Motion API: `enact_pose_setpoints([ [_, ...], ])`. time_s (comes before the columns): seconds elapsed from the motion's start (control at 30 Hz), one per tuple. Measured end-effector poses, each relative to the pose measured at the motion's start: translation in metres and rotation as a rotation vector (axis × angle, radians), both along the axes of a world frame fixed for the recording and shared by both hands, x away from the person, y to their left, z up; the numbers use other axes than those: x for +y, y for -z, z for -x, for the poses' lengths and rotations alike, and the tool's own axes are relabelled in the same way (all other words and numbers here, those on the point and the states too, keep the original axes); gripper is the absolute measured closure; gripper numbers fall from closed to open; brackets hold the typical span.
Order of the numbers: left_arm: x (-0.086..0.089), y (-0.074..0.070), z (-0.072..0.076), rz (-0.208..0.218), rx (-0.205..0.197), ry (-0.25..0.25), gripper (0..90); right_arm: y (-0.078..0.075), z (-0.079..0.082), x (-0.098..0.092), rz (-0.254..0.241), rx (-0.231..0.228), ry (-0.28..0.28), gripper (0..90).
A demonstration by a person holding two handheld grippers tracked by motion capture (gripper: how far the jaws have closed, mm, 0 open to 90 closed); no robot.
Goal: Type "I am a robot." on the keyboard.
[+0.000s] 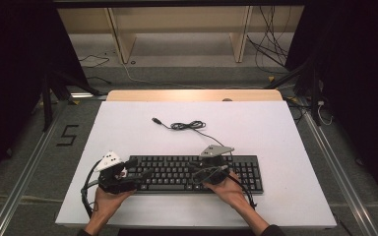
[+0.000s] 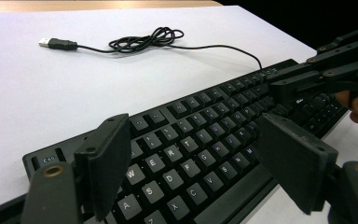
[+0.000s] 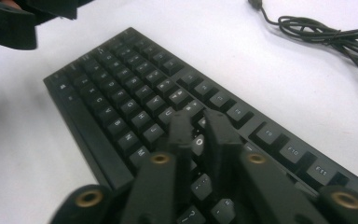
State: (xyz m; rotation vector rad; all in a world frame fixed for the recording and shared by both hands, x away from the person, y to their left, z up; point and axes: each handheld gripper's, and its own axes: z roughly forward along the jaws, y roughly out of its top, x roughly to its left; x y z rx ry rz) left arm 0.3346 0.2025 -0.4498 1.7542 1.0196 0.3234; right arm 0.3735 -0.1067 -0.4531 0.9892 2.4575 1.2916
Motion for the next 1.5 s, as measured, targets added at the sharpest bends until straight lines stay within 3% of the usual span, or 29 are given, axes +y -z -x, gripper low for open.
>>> enact_pose_setpoints([
  [0.1, 0.000, 0.000, 0.001, 0.001, -0.003, -0.001, 25.5, 0.002, -0.003, 0.006, 0.014, 0.009, -0.001, 90.0],
  [0.87, 0.001, 0.002, 0.006, -0.002, -0.003, 0.004, 25.2, 0.021, -0.018, 0.028, 0.136, 0.053, 0.027, 90.0],
  [1.1, 0.002, 0.002, 0.005, -0.007, -0.003, 0.001, 25.3, 0.022, -0.018, 0.029, 0.140, 0.051, 0.032, 90.0],
  [1.33, 0.004, 0.003, 0.004, -0.005, 0.000, -0.004, 25.2, 0.015, -0.017, 0.024, 0.078, 0.039, 0.051, 90.0],
  [1.5, 0.004, 0.003, 0.004, -0.004, -0.003, -0.006, 25.2, 0.006, -0.013, 0.017, -0.003, 0.011, 0.041, 79.1],
])
